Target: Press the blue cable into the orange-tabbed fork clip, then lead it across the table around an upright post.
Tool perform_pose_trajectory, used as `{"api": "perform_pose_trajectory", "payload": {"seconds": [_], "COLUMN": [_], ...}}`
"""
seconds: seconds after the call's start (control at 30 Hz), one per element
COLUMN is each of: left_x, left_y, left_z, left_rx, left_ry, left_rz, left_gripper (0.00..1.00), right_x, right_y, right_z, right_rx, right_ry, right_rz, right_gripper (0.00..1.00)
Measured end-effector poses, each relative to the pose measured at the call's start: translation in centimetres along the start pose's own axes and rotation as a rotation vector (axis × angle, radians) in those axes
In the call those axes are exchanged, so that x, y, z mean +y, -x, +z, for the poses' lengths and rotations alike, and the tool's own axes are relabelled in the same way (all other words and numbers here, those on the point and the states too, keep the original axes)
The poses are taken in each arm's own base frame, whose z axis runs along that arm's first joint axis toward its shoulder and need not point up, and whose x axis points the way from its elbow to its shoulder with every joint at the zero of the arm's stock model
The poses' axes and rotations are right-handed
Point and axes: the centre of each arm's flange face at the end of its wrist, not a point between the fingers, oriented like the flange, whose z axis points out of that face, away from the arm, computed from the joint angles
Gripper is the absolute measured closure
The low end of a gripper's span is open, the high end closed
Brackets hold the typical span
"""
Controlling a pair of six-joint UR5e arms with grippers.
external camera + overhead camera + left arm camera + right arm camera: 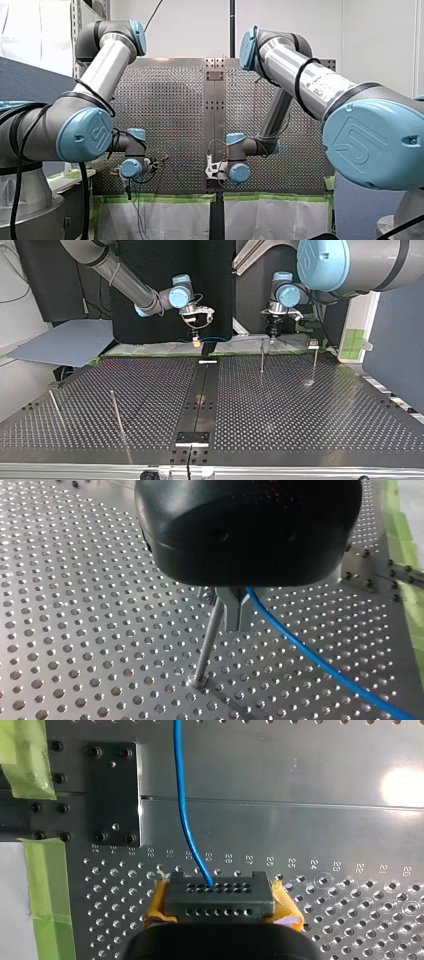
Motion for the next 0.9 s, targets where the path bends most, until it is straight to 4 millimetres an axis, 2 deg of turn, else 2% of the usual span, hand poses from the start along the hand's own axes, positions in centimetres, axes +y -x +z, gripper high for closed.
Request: {"api": "perform_pose_trajectory", "payload": {"seconds": [0.33, 0.47, 0.9], "left_x": [0.3, 0.5, 1.6], "left_y": [0.9, 1.3, 1.6], "left_z": [1.7, 2.5, 2.9], "left_rx": [-0.008, 0.003, 0.037], "left_ry": [0.006, 0.013, 0.014], "left_rz": [-0.016, -0.018, -0.053], "left_gripper": [0.98, 0.98, 0.98], "right_x": [0.6, 1.6, 4.1], "right_y": [-0.5, -1.0, -1.2], "right_z": [0.6, 1.4, 2.1], "right_rx": [0.002, -0.002, -0.01], "right_ry": [0.01, 0.026, 0.063], "right_rz": [-0.005, -0.008, -0.02], "right_gripper": [1.0, 1.0, 1.0]}}
